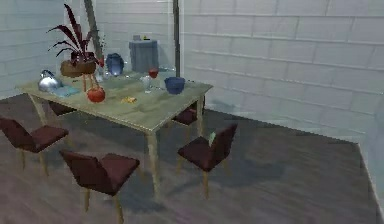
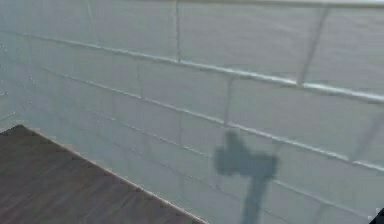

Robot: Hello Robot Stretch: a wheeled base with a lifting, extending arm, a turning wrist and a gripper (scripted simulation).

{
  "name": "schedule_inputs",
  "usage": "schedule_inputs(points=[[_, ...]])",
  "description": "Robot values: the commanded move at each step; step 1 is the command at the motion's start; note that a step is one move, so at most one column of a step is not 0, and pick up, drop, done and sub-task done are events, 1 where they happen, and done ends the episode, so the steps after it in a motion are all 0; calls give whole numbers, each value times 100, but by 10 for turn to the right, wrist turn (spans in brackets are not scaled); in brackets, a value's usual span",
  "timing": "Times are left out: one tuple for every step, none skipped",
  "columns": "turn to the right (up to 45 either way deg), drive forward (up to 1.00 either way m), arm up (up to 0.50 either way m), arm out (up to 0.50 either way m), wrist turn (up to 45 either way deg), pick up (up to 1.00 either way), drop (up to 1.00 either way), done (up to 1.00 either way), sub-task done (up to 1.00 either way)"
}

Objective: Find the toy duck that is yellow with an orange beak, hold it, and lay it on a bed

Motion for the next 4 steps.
schedule_inputs(points=[[0, 5, 0, 0, 0, 0, 0, 0, 0], [-450, 0, 0, 0, 0, 0, 0, 0, 0], [-210, 0, 0, 0, 0, 0, 0, 0, 0], [0, 40, 0, 0, 0, 0, 0, 0, 0]])
